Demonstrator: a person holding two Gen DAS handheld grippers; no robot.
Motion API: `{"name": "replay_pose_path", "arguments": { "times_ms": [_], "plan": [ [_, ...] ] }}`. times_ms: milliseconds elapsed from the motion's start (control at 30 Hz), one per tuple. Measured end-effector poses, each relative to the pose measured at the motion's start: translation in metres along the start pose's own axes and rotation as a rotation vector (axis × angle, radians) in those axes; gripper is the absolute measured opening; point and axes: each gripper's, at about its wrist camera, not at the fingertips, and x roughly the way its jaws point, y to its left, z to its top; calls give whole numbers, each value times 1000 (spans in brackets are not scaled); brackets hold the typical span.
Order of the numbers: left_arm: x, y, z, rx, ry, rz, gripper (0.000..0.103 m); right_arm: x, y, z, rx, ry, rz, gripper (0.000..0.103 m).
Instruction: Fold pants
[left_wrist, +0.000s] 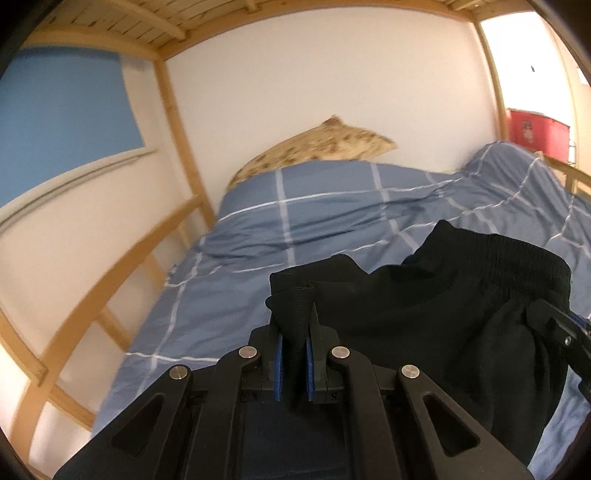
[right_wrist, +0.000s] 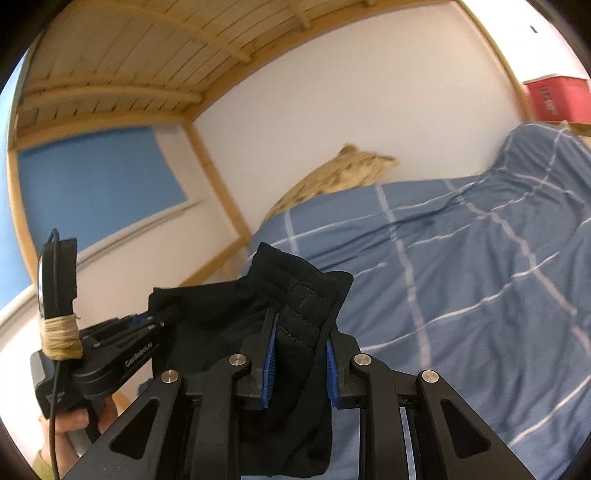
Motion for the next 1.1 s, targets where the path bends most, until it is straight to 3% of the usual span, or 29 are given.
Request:
{"name": "replay_pose_path", "arguments": {
  "times_ms": [333,600,700,767,800,900,1033,1100],
  "plan": [
    [47,96,-40,-39,51,42,10,66,95,-67,-14,88,68,23],
    [74,119,-87,-73,155,18,12,89,108,-117,25,202,27,26],
    [76,120,-95,-83,180,42,24,88,101,-120,50,232,-11,35],
    [75,122,-95,-82,187,93,48,87,100,-122,66,249,-41,40],
    [73,124,-94,-81,187,127,54,86,99,-122,68,253,-61,46],
    [66,130,-91,-95,187,153,57,79,100,-117,62,232,-140,65],
    [44,131,-82,-116,140,175,69,68,106,-101,24,172,-140,67],
    [28,128,-77,-128,119,183,69,60,108,-91,-4,145,-129,73]
  ]
}}
